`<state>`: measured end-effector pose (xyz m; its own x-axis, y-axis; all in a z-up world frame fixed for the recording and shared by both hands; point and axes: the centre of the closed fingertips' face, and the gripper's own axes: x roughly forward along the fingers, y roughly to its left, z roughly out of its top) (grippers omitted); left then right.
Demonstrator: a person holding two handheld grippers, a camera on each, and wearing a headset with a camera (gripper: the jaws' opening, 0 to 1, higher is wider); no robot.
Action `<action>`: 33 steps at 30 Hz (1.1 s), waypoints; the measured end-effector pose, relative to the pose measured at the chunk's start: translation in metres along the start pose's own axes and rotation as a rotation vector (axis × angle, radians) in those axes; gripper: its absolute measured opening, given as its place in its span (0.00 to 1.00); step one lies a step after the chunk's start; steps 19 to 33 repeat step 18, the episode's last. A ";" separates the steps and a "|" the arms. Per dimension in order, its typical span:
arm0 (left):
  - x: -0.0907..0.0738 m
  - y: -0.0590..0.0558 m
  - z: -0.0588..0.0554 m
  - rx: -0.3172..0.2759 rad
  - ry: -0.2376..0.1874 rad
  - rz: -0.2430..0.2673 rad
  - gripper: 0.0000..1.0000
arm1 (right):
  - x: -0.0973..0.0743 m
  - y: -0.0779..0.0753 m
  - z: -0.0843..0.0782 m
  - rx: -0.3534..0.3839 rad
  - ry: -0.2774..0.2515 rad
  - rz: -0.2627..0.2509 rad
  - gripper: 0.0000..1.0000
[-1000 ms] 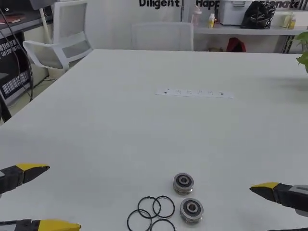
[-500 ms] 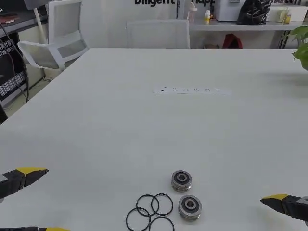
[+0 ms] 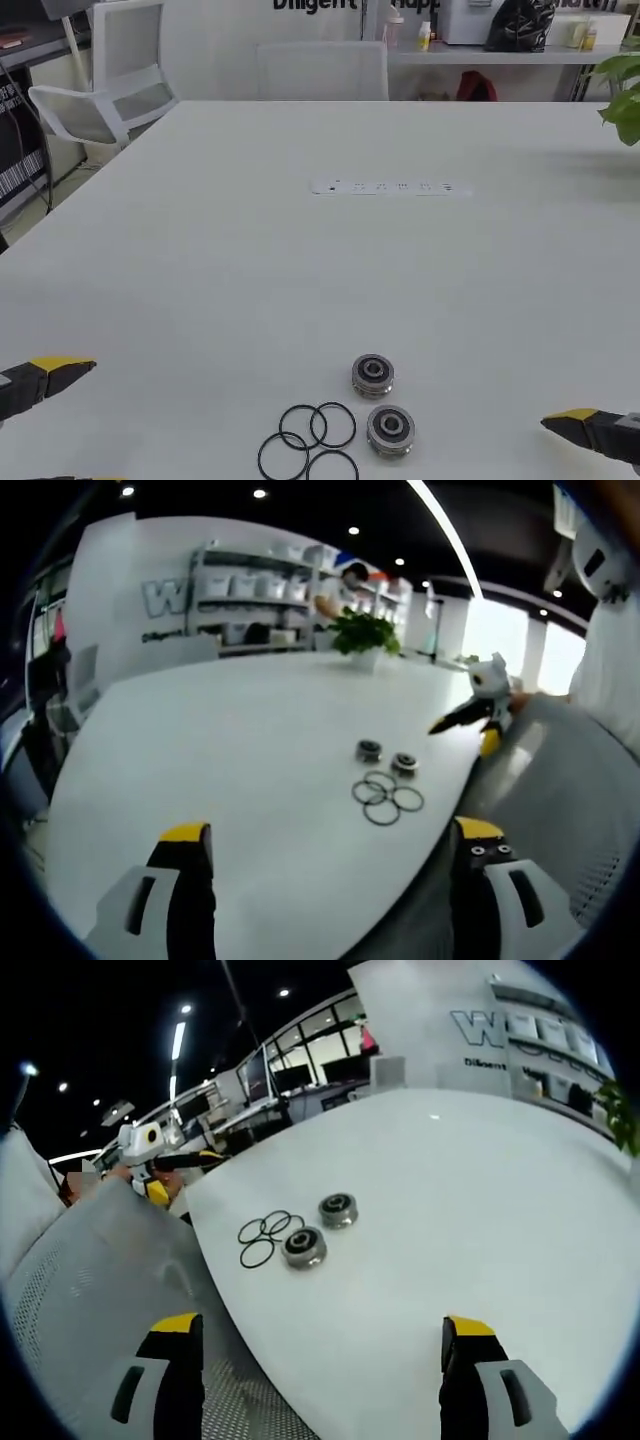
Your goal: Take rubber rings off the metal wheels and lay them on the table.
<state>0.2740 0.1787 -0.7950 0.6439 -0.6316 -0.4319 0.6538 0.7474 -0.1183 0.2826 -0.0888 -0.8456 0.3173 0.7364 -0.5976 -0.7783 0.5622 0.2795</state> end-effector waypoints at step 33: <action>-0.006 -0.001 -0.002 0.019 0.020 0.013 0.99 | -0.003 0.002 0.003 -0.005 -0.012 -0.007 0.99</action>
